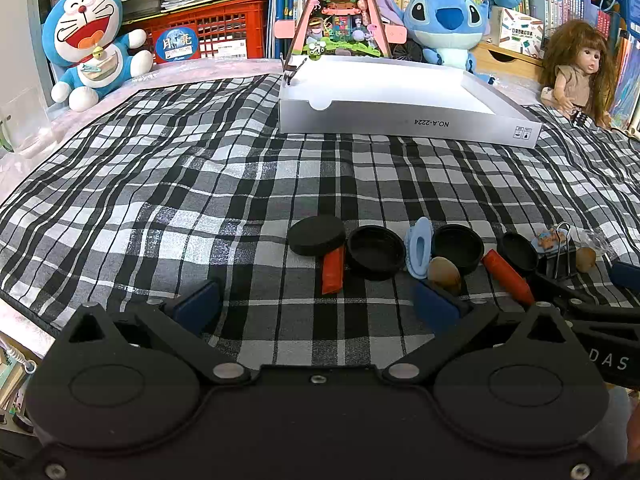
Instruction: Organize rigid objects
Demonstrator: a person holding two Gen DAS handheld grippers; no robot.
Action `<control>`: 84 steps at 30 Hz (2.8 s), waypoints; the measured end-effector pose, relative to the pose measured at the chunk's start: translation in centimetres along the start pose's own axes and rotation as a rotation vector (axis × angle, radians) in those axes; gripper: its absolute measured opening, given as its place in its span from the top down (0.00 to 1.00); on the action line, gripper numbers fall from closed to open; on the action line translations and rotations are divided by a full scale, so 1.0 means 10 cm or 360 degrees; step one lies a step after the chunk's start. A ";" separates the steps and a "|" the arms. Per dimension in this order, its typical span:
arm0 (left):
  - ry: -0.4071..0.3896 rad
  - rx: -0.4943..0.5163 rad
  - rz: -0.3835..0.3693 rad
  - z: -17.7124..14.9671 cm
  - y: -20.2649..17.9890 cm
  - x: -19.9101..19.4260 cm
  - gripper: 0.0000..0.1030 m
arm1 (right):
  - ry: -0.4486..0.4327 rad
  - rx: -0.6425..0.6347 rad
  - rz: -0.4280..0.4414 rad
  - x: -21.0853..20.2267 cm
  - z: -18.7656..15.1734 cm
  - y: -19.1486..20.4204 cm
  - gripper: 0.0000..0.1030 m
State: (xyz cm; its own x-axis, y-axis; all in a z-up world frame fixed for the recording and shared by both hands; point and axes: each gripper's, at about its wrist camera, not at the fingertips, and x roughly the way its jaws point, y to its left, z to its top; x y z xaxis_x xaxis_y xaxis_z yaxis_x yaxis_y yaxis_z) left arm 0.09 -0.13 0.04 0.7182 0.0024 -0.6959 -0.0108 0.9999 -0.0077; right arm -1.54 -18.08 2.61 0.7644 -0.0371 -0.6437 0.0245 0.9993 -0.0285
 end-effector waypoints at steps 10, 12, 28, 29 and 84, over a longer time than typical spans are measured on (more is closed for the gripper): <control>-0.0001 0.0000 0.0000 0.00 0.00 0.00 0.00 | -0.0004 0.0001 -0.0002 0.00 -0.01 0.00 0.00; -0.0002 0.0000 0.0000 0.00 0.00 0.00 0.00 | -0.0005 0.0001 -0.0002 0.00 -0.01 0.00 0.00; -0.0003 0.0000 0.0000 0.00 0.00 0.00 0.00 | -0.0009 0.0003 -0.0004 -0.01 -0.01 0.00 0.00; -0.0003 0.0000 0.0000 0.00 0.00 0.00 0.00 | -0.0009 0.0002 -0.0003 -0.01 -0.01 0.00 0.00; -0.0250 0.0028 -0.0068 -0.08 0.20 -0.15 0.36 | -0.0269 -0.0053 0.0126 -0.20 0.00 -0.20 0.02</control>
State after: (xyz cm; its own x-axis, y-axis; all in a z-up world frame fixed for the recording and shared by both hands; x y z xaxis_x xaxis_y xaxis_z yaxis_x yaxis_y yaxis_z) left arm -1.64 1.86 0.49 0.8177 -0.0395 -0.5743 0.0332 0.9992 -0.0215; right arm -3.16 -20.01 3.93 0.8605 0.0460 -0.5073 -0.0593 0.9982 -0.0101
